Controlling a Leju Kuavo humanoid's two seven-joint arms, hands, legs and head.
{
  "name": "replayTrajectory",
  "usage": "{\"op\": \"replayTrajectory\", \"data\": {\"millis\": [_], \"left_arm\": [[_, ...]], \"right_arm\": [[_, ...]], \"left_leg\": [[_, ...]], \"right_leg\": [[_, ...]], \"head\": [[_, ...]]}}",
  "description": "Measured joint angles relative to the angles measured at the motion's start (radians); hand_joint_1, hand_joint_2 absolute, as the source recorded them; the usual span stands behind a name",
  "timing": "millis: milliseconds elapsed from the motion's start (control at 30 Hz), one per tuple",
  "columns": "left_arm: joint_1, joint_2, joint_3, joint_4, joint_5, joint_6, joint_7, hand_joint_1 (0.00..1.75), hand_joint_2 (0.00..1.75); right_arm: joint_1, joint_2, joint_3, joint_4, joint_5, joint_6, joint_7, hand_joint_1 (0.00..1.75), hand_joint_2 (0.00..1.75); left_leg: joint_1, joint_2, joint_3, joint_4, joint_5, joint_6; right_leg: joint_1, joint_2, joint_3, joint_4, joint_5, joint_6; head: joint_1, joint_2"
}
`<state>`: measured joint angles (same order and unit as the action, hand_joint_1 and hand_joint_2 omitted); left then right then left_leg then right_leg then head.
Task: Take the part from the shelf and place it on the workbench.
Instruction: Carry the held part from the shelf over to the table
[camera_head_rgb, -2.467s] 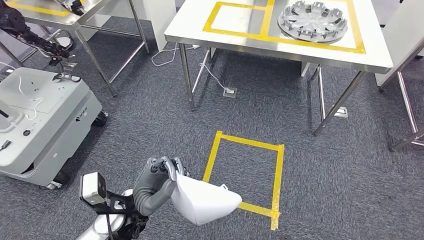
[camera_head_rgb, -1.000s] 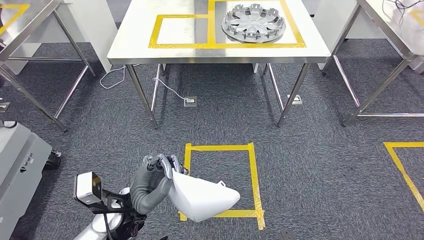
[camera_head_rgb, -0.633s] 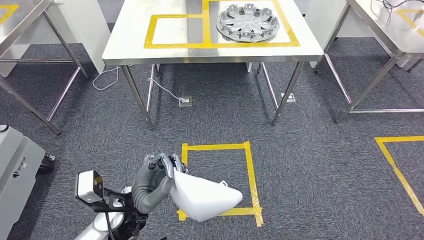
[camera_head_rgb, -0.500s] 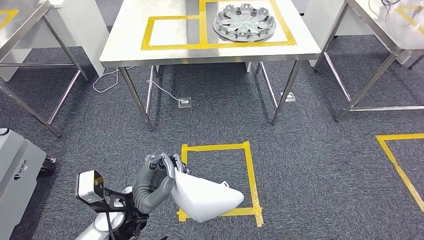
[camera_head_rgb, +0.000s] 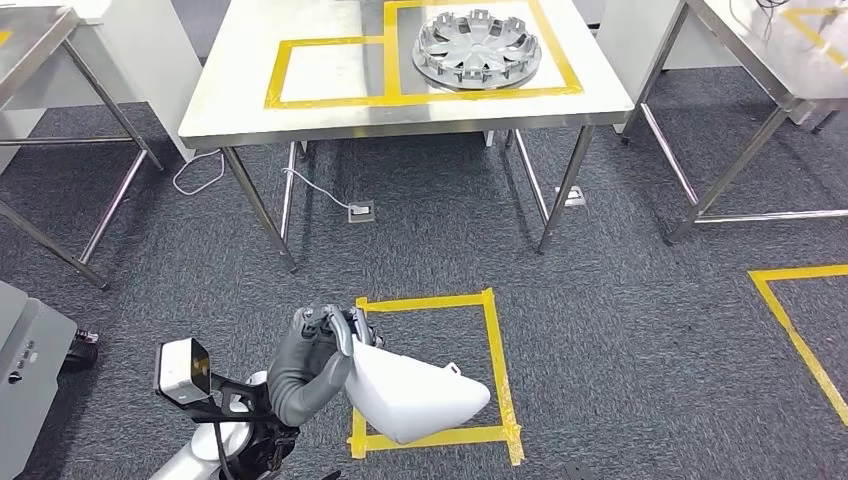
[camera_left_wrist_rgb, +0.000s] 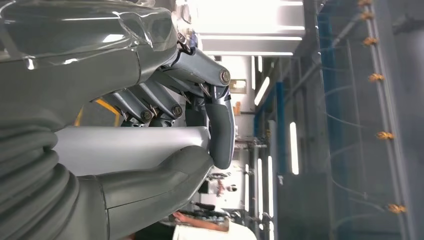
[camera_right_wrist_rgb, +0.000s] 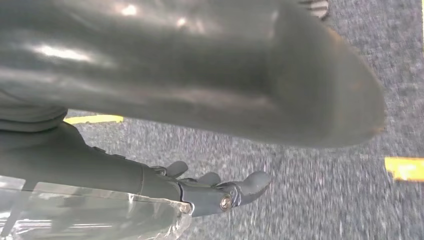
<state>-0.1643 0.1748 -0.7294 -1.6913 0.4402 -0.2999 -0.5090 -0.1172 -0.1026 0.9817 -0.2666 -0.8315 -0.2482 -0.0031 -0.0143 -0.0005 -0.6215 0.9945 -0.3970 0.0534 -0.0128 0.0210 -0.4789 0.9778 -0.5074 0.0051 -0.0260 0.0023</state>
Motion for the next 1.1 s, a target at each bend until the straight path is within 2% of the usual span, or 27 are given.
{"op": "replayTrajectory", "data": {"millis": [67,100,167,233,267,300,333,367,400,433,467,533,567,600,667,733,767,800,833,867,933,967,1000,1033,1100], "left_arm": [[-0.001,-0.001,0.0,-0.001,0.0,0.0,0.001,1.75,1.75],[-0.003,-0.003,0.0,-0.001,0.0,-0.001,0.001,1.75,1.75],[-0.005,-0.006,0.0,0.0,0.0,-0.001,0.002,1.75,1.75],[-0.003,-0.007,-0.001,0.0,0.0,-0.001,0.003,1.75,1.75],[-0.001,-0.007,-0.002,0.0,0.0,-0.001,0.003,1.75,1.75],[0.001,-0.007,-0.002,0.0,0.0,-0.001,0.003,1.75,1.75],[0.003,-0.007,-0.002,0.0,0.0,-0.001,0.003,1.75,1.75],[0.003,-0.006,-0.002,0.0,0.0,-0.001,0.003,1.75,1.75],[0.004,-0.006,-0.003,0.0,-0.001,0.0,0.003,1.75,1.75],[0.003,-0.006,-0.003,0.001,-0.001,0.0,0.003,1.75,1.75],[0.003,-0.006,-0.002,0.001,-0.002,0.0,0.003,1.75,1.75],[0.002,-0.005,-0.001,0.0,-0.003,0.0,0.003,1.75,1.75],[0.003,-0.005,-0.001,0.0,-0.003,0.0,0.003,1.75,1.75],[0.002,-0.005,0.0,0.0,-0.003,0.0,0.002,1.75,1.75],[0.003,-0.004,0.001,0.0,-0.003,0.0,0.001,1.75,1.75],[0.006,-0.002,0.001,-0.001,-0.004,0.0,0.001,1.75,1.75],[0.007,-0.001,0.001,-0.001,-0.004,0.0,0.001,1.75,1.75],[0.008,0.0,0.001,-0.001,-0.004,0.0,0.001,1.75,1.75],[0.009,0.0,0.001,-0.001,-0.004,0.0,0.001,1.75,1.75],[0.009,0.0,0.002,-0.001,-0.005,0.0,0.001,1.75,1.75],[0.009,0.001,0.003,-0.001,-0.005,0.0,0.001,1.75,1.75],[0.01,0.002,0.004,-0.001,-0.006,-0.001,0.001,1.75,1.75],[0.01,0.002,0.005,-0.002,-0.007,-0.001,0.0,1.75,1.75],[0.01,0.002,0.005,-0.002,-0.008,-0.001,0.0,1.75,1.75],[0.01,0.0,0.004,-0.003,-0.01,-0.001,0.0,1.75,1.75]], "right_arm": [[0.002,-0.001,-0.004,0.0,0.001,-0.002,-0.001,0.0,0.0],[0.001,-0.001,-0.006,0.0,0.002,-0.002,-0.002,0.0,0.0],[-0.002,-0.002,-0.008,0.0,0.004,-0.003,-0.003,0.0,0.0],[-0.002,-0.004,-0.009,0.0,0.005,-0.008,-0.003,0.0,0.0],[0.001,-0.005,-0.009,0.0,0.006,-0.011,-0.003,0.0,0.0],[0.003,-0.005,-0.009,0.0,0.006,-0.014,-0.003,0.0,0.0],[0.005,-0.006,-0.01,0.0,0.007,-0.017,-0.003,0.0,0.0],[0.006,-0.006,-0.01,0.0,0.007,-0.018,-0.003,0.0,0.0],[0.006,-0.006,-0.01,0.0,0.008,-0.018,-0.003,0.0,0.0],[0.006,-0.005,-0.01,0.0,0.009,-0.018,-0.003,0.0,0.0],[0.006,-0.004,-0.01,0.0,0.009,-0.018,-0.003,0.0,0.0],[0.006,-0.002,-0.01,0.0,0.012,-0.018,-0.004,0.0,0.0],[0.006,-0.001,-0.01,0.0,0.013,-0.018,-0.004,0.0,0.0],[0.005,-0.001,-0.01,0.0,0.013,-0.018,-0.004,0.0,0.0],[0.006,-0.001,-0.01,0.0,0.014,-0.018,-0.005,0.0,0.0],[0.006,-0.001,-0.01,0.0,0.014,-0.018,-0.005,0.0,0.0],[0.007,-0.001,-0.01,0.0,0.014,-0.019,-0.004,0.0,0.0],[0.008,-0.001,-0.01,0.0,0.014,-0.018,-0.004,0.0,0.0],[0.008,-0.001,-0.01,0.0,0.014,-0.018,-0.005,0.0,0.0],[0.008,0.0,-0.011,0.0,0.014,-0.018,-0.005,0.0,0.0],[0.007,0.007,-0.013,0.0,0.014,-0.018,-0.006,0.0,0.0],[0.006,0.011,-0.014,0.0,0.014,-0.018,-0.006,0.0,0.0],[0.005,0.013,-0.015,-0.001,0.014,-0.018,-0.007,0.0,0.0],[0.003,0.012,-0.016,-0.001,0.015,-0.018,-0.008,0.0,0.0],[0.002,0.009,-0.018,-0.001,0.016,-0.018,-0.009,0.0,0.0]], "left_leg": [[0.003,-0.002,0.026,-0.023,-0.004,0.008],[0.006,-0.002,0.042,-0.031,-0.007,0.011],[0.009,-0.002,0.064,-0.042,-0.015,0.012],[0.01,-0.004,0.077,-0.042,-0.031,0.01],[0.01,-0.005,0.086,-0.042,-0.039,0.007],[0.011,-0.007,0.098,-0.041,-0.049,0.003],[0.014,-0.007,0.113,-0.041,-0.06,-0.002],[0.015,-0.007,0.124,-0.041,-0.073,-0.008],[0.015,-0.006,0.137,-0.037,-0.087,-0.015],[0.013,-0.006,0.145,-0.035,-0.1,-0.022],[0.011,-0.004,0.149,-0.034,-0.112,-0.028],[0.012,-0.002,0.157,-0.026,-0.122,-0.037],[0.016,-0.001,0.153,-0.011,-0.121,-0.04],[0.019,-0.001,0.136,0.024,-0.119,-0.044],[0.023,0.0,0.055,0.151,-0.137,-0.055],[0.024,0.0,-0.044,0.279,-0.191,-0.062],[0.024,0.0,-0.077,0.305,-0.213,-0.062],[0.023,0.0,-0.094,0.298,-0.217,-0.058],[0.021,0.0,-0.094,0.259,-0.195,-0.049],[0.016,-0.001,-0.084,0.198,-0.148,-0.035],[-0.006,-0.009,-0.058,0.07,-0.036,0.003],[-0.016,-0.018,-0.048,0.032,-0.002,0.017],[-0.023,-0.026,-0.041,0.009,0.011,0.025],[-0.024,-0.033,-0.028,0.0,0.008,0.026],[-0.017,-0.031,0.003,-0.013,0.011,0.028]], "right_leg": [[-0.001,-0.004,0.004,0.016,0.003,0.012],[-0.001,-0.006,-0.009,0.043,0.001,0.014],[-0.004,-0.009,-0.078,0.154,-0.02,0.015],[-0.007,-0.009,-0.171,0.268,-0.061,0.014],[-0.009,-0.009,-0.2,0.286,-0.071,0.016],[-0.011,-0.01,-0.212,0.27,-0.063,0.022],[-0.014,-0.012,-0.204,0.218,-0.034,0.034],[-0.018,-0.015,-0.186,0.146,0.011,0.05],[-0.02,-0.023,-0.169,0.08,0.056,0.06],[-0.02,-0.028,-0.152,0.033,0.089,0.056],[-0.019,-0.032,-0.143,0.01,0.109,0.045],[-0.016,-0.028,-0.132,0.007,0.107,0.012],[-0.016,-0.025,-0.127,0.007,0.104,0.004],[-0.017,-0.022,-0.12,0.007,0.099,-0.004],[-0.015,-0.019,-0.105,0.006,0.086,-0.016],[-0.011,-0.016,-0.087,0.006,0.068,-0.023],[-0.009,-0.013,-0.076,0.006,0.058,-0.024],[-0.006,-0.01,-0.062,0.006,0.048,-0.024],[-0.001,-0.007,-0.046,0.006,0.036,-0.025],[0.003,-0.006,-0.029,0.005,0.025,-0.026],[0.01,-0.001,-0.002,0.002,0.002,-0.023],[0.013,0.0,0.008,-0.003,-0.009,-0.022],[0.017,0.002,0.019,-0.002,-0.013,-0.018],[0.021,0.003,0.029,-0.001,-0.016,-0.012],[0.023,-0.001,0.037,0.03,-0.022,-0.005]], "head": [[-0.001,0.0],[0.0,0.0],[0.003,0.0],[0.004,0.0],[0.004,0.0],[0.004,0.0],[0.005,0.0],[0.005,0.0],[0.007,0.0],[0.008,0.0],[0.009,0.0],[0.008,0.0],[0.008,0.0],[0.008,0.0],[0.007,0.0],[0.006,0.0],[0.006,0.0],[0.006,0.0],[0.006,0.0],[0.006,0.0],[0.007,0.0],[0.007,0.0],[0.007,0.0],[0.006,0.0],[0.007,0.0]]}}
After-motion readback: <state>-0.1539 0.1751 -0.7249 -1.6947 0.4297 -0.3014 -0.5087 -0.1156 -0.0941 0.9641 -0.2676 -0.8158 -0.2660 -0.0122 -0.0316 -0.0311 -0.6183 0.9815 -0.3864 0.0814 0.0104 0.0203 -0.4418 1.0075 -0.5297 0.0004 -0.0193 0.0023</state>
